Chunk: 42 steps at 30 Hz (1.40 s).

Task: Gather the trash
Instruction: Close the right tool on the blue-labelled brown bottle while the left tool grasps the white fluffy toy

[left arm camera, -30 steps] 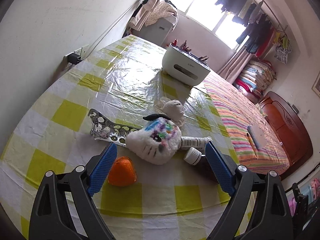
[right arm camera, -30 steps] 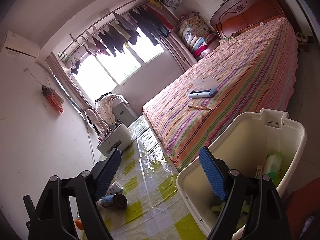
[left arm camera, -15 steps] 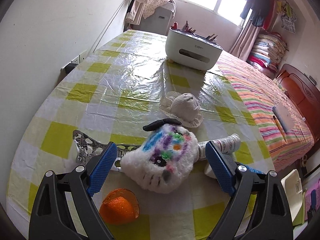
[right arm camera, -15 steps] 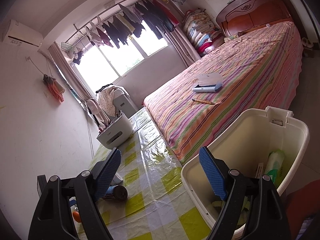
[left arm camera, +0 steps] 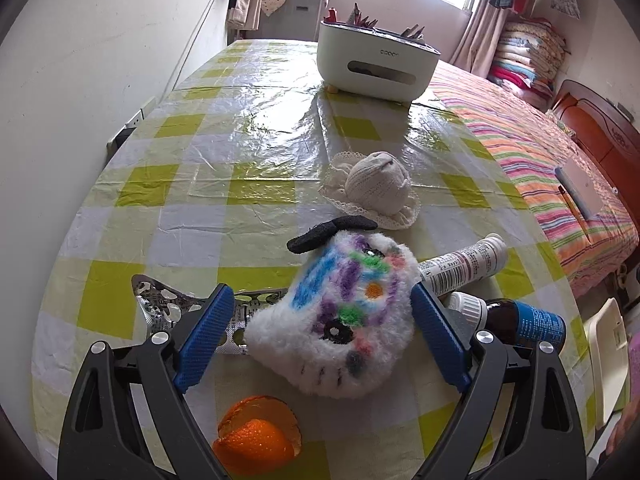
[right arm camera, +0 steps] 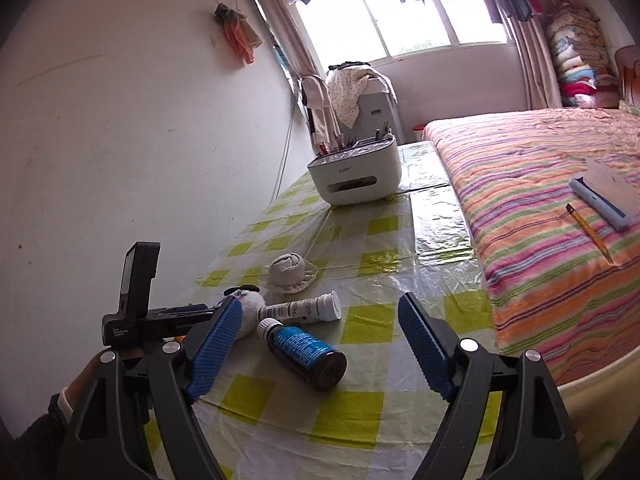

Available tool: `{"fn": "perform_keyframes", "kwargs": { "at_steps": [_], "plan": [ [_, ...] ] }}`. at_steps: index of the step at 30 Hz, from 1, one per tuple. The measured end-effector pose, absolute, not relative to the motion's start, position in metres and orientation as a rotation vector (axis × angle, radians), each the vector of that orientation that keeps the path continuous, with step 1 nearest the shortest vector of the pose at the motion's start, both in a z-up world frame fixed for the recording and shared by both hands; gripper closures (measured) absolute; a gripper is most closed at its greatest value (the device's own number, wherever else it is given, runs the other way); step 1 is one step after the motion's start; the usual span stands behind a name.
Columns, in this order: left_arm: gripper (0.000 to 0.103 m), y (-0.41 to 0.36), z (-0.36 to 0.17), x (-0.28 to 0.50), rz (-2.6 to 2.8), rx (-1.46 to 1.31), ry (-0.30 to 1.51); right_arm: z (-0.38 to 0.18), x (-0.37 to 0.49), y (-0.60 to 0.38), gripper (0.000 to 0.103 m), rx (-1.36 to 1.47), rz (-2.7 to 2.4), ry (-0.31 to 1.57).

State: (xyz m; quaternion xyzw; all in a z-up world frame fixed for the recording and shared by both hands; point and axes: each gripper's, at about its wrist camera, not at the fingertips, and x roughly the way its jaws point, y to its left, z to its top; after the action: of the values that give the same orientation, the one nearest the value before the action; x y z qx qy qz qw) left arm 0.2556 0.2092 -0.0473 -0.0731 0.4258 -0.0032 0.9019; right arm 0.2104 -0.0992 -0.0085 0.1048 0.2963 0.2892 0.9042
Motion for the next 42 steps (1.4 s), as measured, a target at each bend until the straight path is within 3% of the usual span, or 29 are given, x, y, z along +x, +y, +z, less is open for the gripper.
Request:
{"fn": "perform_keyframes", "kwargs": {
  "at_steps": [4, 20, 23, 27, 42],
  "plan": [
    [0.015, 0.207, -0.048, 0.253, -0.029, -0.128, 0.9, -0.016, 0.232, -0.06, 0.025, -0.02, 0.727, 0.649],
    [0.015, 0.194, -0.06, 0.247, -0.056, -0.017, 0.963, -0.077, 0.254, 0.02, 0.025, -0.365, 0.838, 0.886],
    [0.016, 0.189, -0.064, 0.246, -0.045, 0.021, 0.978, -0.082, 0.247, 0.024, 0.032, -0.413, 0.833, 0.893],
    [0.017, 0.185, -0.066, 0.243, -0.035, 0.052, 0.973, -0.09, 0.234, 0.03, 0.061, -0.475, 0.843, 0.894],
    [0.019, 0.214, -0.058, 0.254, -0.007, -0.191, 0.953, -0.09, 0.22, 0.027, 0.062, -0.395, 0.822, 0.867]
  ]
}}
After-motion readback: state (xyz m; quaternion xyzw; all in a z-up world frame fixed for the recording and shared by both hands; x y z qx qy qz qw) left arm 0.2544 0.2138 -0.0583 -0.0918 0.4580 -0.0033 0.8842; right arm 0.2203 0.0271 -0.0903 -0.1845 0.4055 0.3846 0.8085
